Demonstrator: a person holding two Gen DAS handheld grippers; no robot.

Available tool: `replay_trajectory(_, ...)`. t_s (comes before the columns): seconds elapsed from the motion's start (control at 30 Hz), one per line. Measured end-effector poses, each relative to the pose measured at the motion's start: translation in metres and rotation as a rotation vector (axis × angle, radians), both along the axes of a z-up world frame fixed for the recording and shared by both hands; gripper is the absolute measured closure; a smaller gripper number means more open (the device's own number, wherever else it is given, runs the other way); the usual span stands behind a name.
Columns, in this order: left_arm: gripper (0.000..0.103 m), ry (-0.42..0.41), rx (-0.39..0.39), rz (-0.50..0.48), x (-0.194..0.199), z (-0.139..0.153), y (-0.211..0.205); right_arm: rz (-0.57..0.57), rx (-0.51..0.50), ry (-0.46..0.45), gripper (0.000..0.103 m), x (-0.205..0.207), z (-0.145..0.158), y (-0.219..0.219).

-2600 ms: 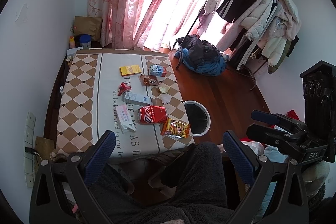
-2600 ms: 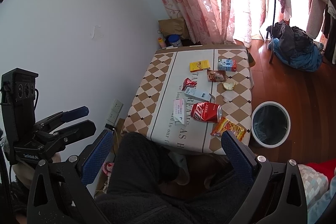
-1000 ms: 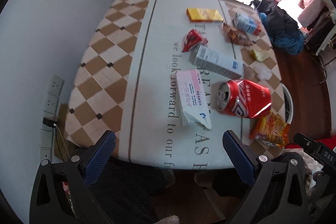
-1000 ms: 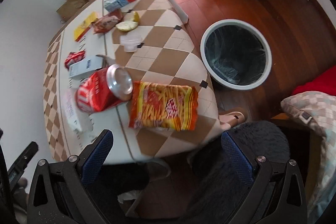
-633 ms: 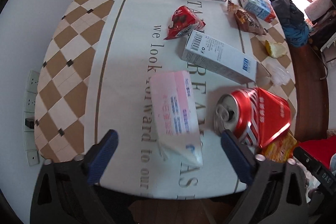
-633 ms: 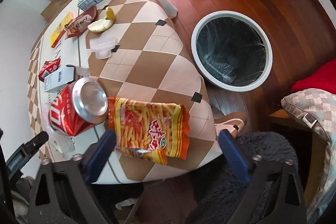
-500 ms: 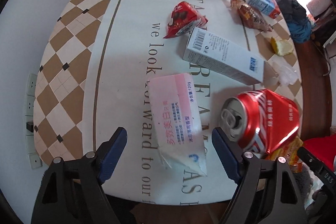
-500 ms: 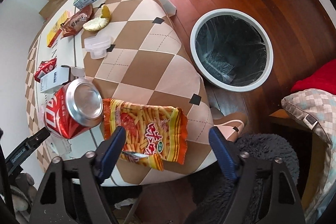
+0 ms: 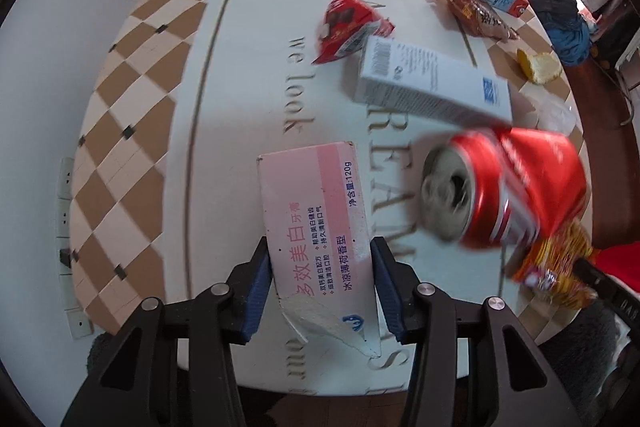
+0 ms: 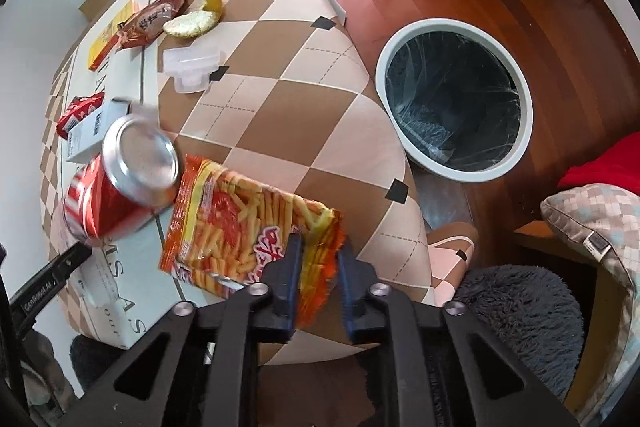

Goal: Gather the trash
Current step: 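Grasp the pink-white tissue pack with the left tool while the right tool grasps the orange chip bag, then carry both items over the white bin and open both tools to drop them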

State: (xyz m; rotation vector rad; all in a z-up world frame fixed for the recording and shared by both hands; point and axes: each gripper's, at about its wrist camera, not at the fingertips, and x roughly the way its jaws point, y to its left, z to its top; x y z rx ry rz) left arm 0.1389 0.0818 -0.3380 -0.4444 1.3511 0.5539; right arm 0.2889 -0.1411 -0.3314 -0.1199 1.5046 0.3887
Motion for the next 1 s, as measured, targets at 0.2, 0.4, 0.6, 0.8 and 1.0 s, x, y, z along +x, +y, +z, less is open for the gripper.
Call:
replay_trajectory(0.2, 0.059, -0.017, 0.044, 0.018, -0.037, 0.013, -0.007, -0.012, 0.068, -0.042, 0.098, -0.009, 0.023, -0.012)
replay_trajectory(0.4, 0.059, -0.065, 0.099, 0.011, -0.053, 0.044, -0.014, -0.024, 0.144, -0.095, 0.099, -0.016, 0.066, -0.029)
replay_trajectory(0.6, 0.059, -0.151, 0.153, -0.033, -0.029, 0.086, -0.023, -0.011, 0.172, -0.171, 0.099, -0.010, 0.111, -0.037)
replay_trajectory(0.8, 0.059, -0.276, 0.172, -0.100, -0.007, 0.140, -0.050, -0.026, 0.217, -0.250, 0.099, 0.006, 0.156, -0.051)
replay_trajectory(1.0, 0.059, -0.363, 0.169, -0.225, 0.051, 0.178, -0.102, -0.076, 0.216, -0.314, 0.099, 0.050, 0.179, -0.089)
